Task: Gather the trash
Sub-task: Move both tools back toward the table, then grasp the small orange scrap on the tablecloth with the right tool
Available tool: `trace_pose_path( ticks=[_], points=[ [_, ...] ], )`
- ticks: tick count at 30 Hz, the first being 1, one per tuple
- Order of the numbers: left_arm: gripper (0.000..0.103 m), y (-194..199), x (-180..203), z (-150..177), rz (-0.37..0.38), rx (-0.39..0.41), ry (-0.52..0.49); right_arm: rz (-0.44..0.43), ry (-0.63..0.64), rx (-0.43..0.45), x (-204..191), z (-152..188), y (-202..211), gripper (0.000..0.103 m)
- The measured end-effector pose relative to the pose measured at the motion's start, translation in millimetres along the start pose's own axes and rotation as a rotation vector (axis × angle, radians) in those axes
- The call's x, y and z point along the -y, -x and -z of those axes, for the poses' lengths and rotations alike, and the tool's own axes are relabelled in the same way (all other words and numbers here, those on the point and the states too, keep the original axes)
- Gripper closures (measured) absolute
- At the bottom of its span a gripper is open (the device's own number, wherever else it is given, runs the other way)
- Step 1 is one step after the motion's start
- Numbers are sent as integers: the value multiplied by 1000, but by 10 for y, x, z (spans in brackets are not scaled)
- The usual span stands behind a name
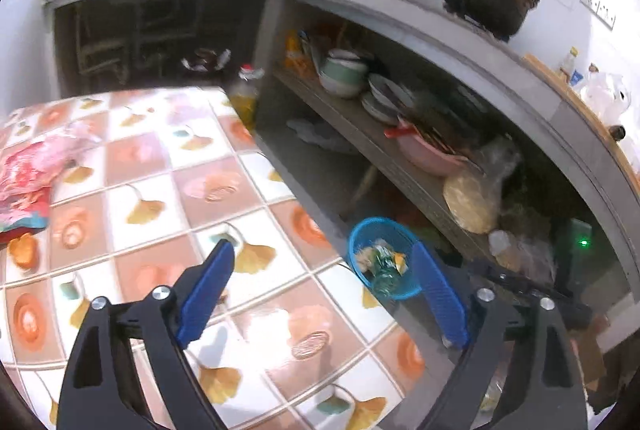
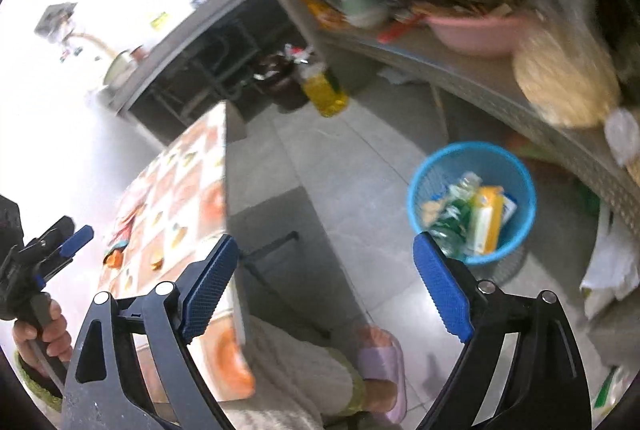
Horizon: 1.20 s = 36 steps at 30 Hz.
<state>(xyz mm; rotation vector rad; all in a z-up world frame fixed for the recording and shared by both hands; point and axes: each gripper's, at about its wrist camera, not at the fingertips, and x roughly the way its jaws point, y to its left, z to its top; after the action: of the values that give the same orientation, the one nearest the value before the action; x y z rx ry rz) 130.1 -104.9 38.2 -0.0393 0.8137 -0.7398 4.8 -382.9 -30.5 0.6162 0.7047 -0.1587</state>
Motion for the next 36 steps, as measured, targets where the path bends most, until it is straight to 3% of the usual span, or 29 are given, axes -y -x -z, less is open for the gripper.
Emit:
trace_pose_path(
  ticks=[10, 21, 26, 36],
  points=[
    [6, 315, -405, 165, -46, 67, 92, 24, 154, 41, -594, -20, 143, 8],
    [6, 684, -851, 427, -127, 107, 149, 80, 283, 6, -1129, 88, -40, 8],
    [6, 857, -1136, 627, -196, 126, 201, 18, 348, -34, -1371, 175, -174, 8],
    [6, 945, -1500, 804, -248, 144, 245, -218, 340, -184, -1840, 203, -581, 8]
  ],
)
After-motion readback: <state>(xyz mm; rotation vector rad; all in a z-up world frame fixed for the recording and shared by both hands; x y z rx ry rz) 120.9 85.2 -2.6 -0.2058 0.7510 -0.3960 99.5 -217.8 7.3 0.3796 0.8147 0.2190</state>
